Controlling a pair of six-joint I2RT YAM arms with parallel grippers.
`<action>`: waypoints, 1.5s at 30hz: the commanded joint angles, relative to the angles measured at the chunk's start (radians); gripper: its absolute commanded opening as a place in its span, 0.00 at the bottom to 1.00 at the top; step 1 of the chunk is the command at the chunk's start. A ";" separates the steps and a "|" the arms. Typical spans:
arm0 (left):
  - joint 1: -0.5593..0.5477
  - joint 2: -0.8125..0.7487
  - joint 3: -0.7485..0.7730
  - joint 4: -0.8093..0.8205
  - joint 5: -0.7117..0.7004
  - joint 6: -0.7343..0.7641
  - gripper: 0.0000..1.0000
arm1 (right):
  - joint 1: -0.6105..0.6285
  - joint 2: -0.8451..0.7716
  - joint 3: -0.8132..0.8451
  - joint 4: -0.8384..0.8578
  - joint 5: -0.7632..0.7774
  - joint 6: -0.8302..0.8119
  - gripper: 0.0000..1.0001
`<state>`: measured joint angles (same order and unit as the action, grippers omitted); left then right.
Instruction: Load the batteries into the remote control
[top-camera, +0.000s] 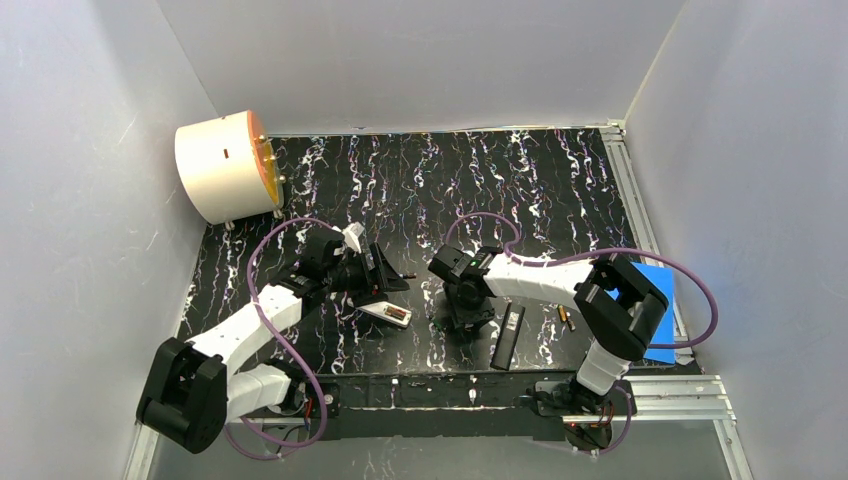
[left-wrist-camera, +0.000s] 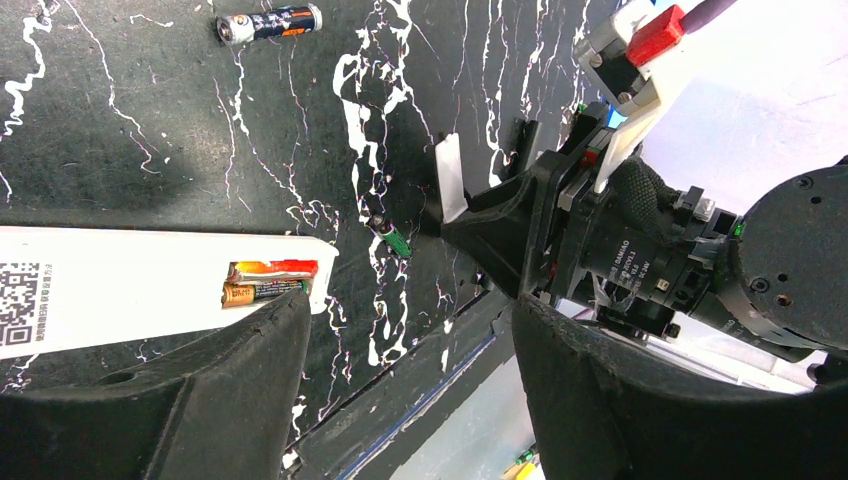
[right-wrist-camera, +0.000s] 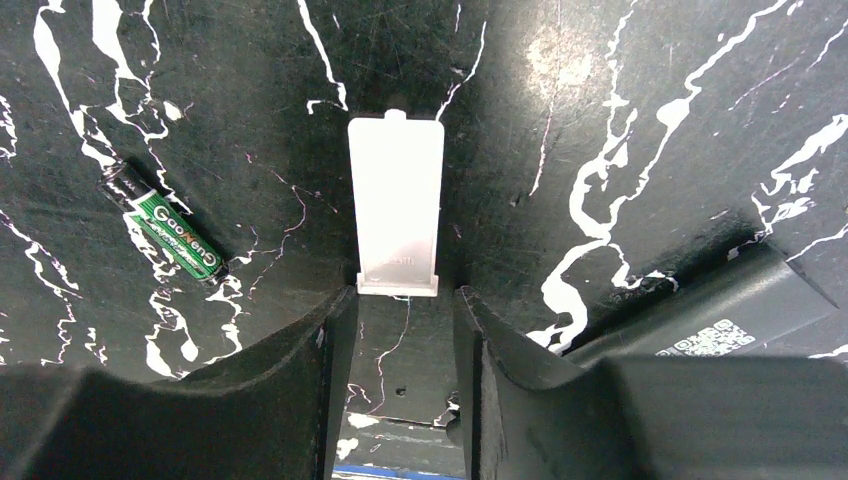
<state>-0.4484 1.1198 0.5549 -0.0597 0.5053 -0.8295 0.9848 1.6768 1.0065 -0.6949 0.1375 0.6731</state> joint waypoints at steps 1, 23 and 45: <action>-0.004 -0.001 0.037 -0.007 0.012 0.018 0.71 | 0.005 0.023 0.003 0.049 -0.010 0.006 0.44; -0.004 0.018 0.030 0.032 0.061 0.003 0.71 | -0.002 0.021 -0.013 0.084 0.058 -0.035 0.32; -0.111 0.320 0.216 0.117 0.112 0.024 0.69 | -0.001 -0.215 -0.067 0.285 0.006 -0.147 0.33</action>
<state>-0.5369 1.4204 0.7303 0.0647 0.5961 -0.8371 0.9836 1.5154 0.9363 -0.4572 0.1532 0.5503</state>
